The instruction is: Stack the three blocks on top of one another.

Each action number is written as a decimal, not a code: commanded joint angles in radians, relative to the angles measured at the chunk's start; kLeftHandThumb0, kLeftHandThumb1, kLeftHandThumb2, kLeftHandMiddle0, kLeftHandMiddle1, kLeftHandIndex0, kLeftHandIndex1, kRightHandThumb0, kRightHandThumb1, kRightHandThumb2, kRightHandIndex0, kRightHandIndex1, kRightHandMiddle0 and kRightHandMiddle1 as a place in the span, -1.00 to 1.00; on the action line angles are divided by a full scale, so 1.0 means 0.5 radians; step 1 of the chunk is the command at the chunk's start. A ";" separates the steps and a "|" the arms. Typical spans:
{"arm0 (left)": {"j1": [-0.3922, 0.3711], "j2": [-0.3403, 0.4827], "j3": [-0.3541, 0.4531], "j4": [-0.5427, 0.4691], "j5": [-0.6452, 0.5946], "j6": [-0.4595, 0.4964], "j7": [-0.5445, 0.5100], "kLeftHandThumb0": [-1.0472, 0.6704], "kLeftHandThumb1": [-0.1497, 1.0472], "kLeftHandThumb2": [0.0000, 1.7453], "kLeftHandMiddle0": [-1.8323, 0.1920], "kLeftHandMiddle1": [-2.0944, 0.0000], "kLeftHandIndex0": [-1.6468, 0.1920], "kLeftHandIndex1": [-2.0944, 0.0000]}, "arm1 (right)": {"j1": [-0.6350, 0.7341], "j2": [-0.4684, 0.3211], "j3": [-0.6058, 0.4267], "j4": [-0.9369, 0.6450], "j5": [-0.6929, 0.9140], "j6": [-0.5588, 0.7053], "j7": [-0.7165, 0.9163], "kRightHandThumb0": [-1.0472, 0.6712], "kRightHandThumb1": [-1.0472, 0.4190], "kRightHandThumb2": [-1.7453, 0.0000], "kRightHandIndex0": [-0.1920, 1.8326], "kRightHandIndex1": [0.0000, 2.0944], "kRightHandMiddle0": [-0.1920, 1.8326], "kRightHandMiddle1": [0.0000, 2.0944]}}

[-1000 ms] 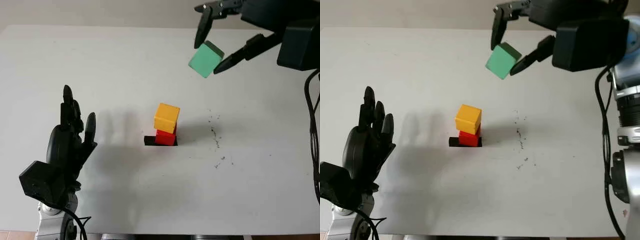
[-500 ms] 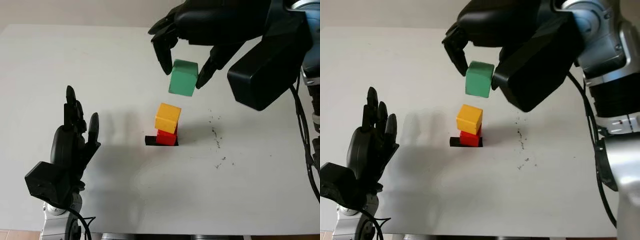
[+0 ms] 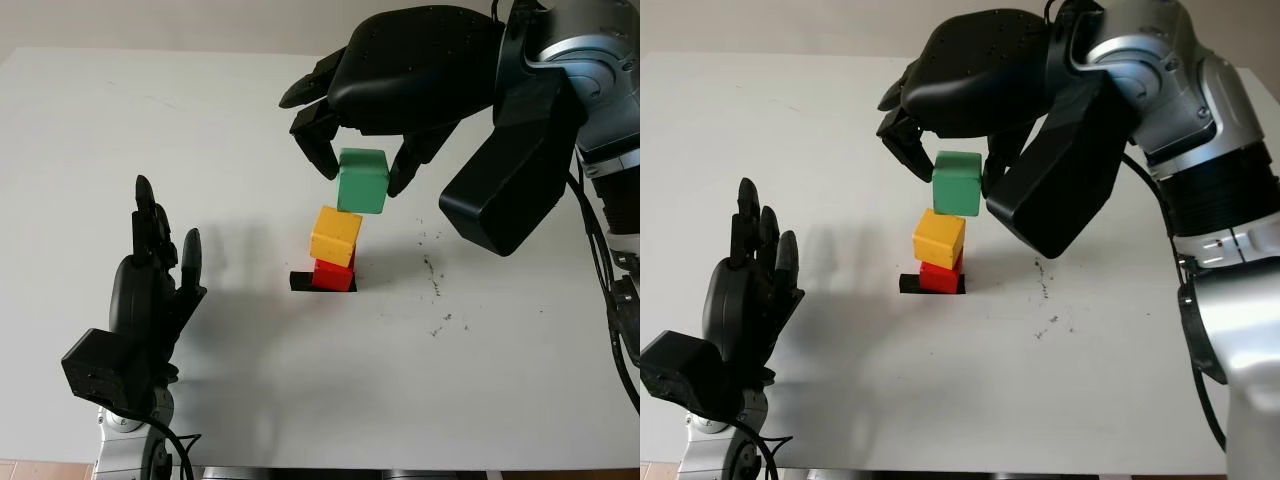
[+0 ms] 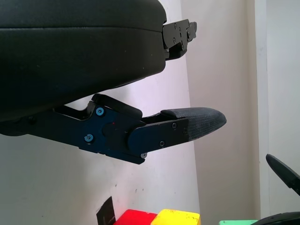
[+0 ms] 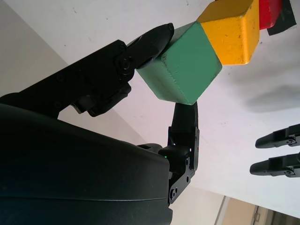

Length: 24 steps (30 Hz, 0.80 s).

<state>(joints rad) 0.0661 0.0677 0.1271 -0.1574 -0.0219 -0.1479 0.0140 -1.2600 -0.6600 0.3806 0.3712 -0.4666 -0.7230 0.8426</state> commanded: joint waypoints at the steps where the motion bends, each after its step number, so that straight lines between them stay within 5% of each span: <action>1: -0.011 -0.011 -0.009 0.007 0.018 -0.015 0.016 -0.55 1.00 -0.34 1.00 0.97 1.00 1.00 | -0.025 0.005 -0.006 0.000 -0.001 -0.013 -0.017 -0.16 -0.89 0.93 -0.54 -0.96 -0.41 0.45; 17: -0.016 -0.039 -0.022 0.055 0.015 -0.073 0.037 -0.56 1.00 -0.36 1.00 0.96 1.00 1.00 | 0.009 0.062 -0.008 0.054 -0.027 -0.060 -0.180 -0.22 -0.90 0.94 -0.56 -0.95 -0.49 0.60; 24: -0.013 -0.033 -0.030 0.063 -0.001 -0.091 0.015 -0.56 1.00 -0.35 1.00 0.99 1.00 1.00 | 0.035 0.083 0.013 0.053 -0.021 -0.043 -0.177 -0.19 -0.89 0.94 -0.52 -0.94 -0.46 0.48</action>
<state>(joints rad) 0.0627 0.0521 0.1145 -0.1256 -0.0206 -0.1791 0.0240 -1.2548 -0.6217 0.3876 0.3956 -0.4828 -0.7497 0.7520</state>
